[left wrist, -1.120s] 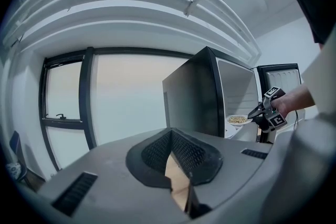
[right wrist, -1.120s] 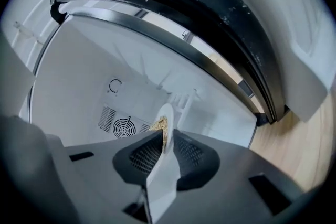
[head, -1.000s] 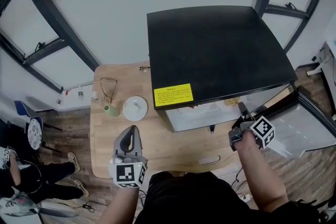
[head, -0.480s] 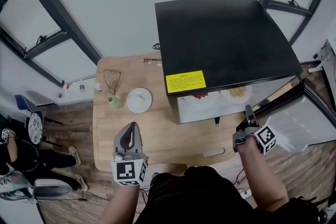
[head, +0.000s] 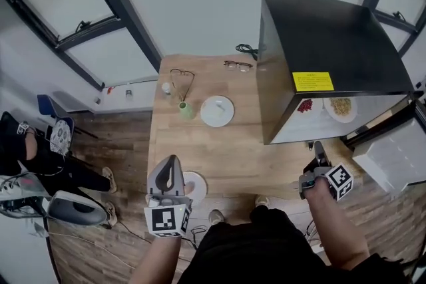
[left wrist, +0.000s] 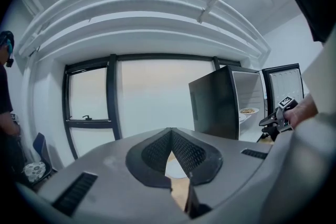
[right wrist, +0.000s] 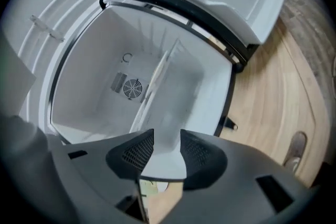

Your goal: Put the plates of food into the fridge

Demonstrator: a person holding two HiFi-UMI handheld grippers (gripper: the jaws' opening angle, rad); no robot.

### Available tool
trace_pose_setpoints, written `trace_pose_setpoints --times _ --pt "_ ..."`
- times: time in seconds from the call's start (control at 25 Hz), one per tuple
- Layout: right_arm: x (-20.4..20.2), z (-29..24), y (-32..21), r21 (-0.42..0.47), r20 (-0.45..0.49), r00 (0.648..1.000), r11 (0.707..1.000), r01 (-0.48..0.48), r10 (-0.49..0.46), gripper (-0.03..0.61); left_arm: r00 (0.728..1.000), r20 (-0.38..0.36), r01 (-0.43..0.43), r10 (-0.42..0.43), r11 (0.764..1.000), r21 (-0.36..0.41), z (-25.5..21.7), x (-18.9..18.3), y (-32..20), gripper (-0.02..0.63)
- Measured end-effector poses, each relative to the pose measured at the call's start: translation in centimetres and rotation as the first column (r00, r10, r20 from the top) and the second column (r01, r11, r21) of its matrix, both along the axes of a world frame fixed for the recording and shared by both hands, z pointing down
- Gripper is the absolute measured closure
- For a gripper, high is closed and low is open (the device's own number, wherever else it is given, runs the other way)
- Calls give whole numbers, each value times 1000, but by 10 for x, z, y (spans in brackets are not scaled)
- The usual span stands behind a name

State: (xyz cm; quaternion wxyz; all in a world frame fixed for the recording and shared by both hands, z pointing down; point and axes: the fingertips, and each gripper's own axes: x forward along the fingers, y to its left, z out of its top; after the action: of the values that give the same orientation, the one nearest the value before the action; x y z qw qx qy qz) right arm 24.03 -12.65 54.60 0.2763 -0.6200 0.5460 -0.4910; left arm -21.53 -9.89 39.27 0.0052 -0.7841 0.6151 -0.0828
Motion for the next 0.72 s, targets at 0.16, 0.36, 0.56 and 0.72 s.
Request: trace_pose_setpoints --times 0.16,0.36,0.56,0.72 --pt "-69 18 12 -29 30 997 997 71 -70 407 999 -8 52 -52 998 -18 9 -52 25 611" --pt "-152 17 26 -19 -46 962 963 270 -271 406 998 -13 64 -65 997 -31 17 -95 47 611" --pt "-252 29 58 -68 -290 759 803 592 -583 410 996 -31 80 -81 996 -28 25 -130 68 611" --pt "-311 49 88 -147 -373 601 685 714 -707 434 996 -45 79 -82 995 -56 38 -149 85 611"
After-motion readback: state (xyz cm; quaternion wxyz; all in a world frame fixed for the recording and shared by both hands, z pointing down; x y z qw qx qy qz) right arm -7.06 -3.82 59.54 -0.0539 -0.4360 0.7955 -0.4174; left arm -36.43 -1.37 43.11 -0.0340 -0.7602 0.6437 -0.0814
